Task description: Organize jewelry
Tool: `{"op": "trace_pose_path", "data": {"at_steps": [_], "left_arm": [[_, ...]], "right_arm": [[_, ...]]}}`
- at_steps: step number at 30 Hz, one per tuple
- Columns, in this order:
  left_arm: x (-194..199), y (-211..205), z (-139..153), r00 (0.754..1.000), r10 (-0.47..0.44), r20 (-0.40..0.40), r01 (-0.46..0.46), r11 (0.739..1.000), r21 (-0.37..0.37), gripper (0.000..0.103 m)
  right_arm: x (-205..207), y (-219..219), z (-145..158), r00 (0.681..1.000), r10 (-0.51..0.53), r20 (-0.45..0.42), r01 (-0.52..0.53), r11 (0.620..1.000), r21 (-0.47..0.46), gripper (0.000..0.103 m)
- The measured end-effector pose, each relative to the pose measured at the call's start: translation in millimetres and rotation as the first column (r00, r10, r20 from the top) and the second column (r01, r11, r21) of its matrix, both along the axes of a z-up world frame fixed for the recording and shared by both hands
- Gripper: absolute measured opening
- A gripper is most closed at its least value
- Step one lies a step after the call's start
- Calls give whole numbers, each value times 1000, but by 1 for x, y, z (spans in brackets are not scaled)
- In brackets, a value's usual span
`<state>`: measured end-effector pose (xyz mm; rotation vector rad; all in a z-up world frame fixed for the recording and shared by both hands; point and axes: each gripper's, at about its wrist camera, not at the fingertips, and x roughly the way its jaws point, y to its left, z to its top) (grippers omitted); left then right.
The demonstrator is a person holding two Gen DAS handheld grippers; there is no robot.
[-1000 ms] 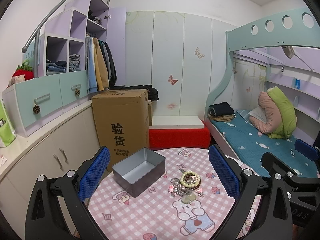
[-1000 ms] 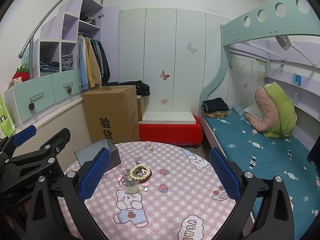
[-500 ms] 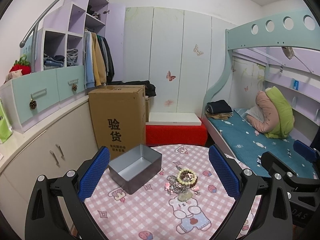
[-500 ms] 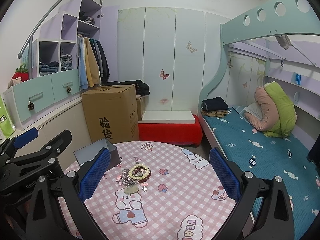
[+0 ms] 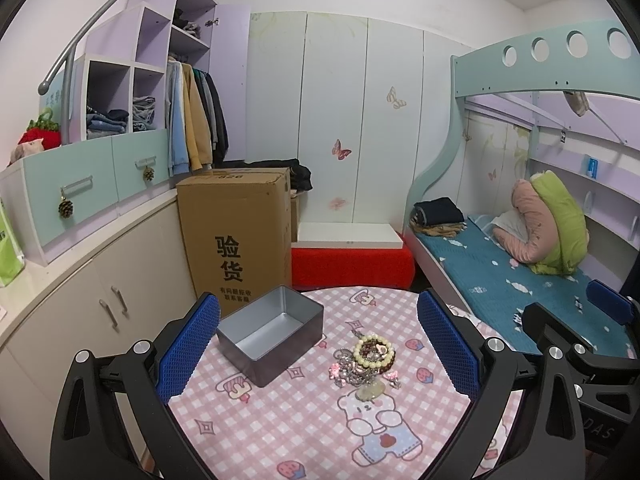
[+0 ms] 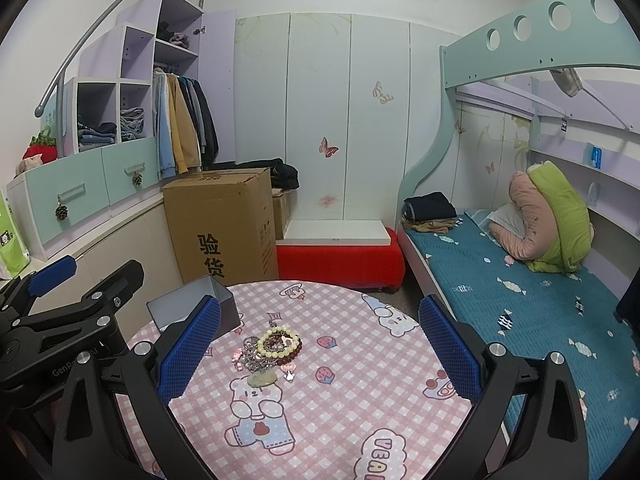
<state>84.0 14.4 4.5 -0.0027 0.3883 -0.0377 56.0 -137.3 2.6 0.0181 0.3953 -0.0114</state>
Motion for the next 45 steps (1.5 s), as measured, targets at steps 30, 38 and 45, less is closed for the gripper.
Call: {"op": "trace_pose_path", "data": {"at_steps": [30, 38, 45], "left_arm": [[-3, 2, -3, 1000, 0, 20, 0, 1000, 3, 96], [2, 3, -4, 1000, -4, -3, 4, 1000, -12, 96], [3, 5, -4, 1000, -5, -2, 5, 1000, -10, 96]], "right_arm": [[3, 4, -8, 1000, -3, -12, 3, 1000, 2, 97], [3, 6, -10, 1000, -7, -15, 7, 1000, 1, 97], [3, 8, -12, 1000, -9, -16, 9, 1000, -1, 97]]}}
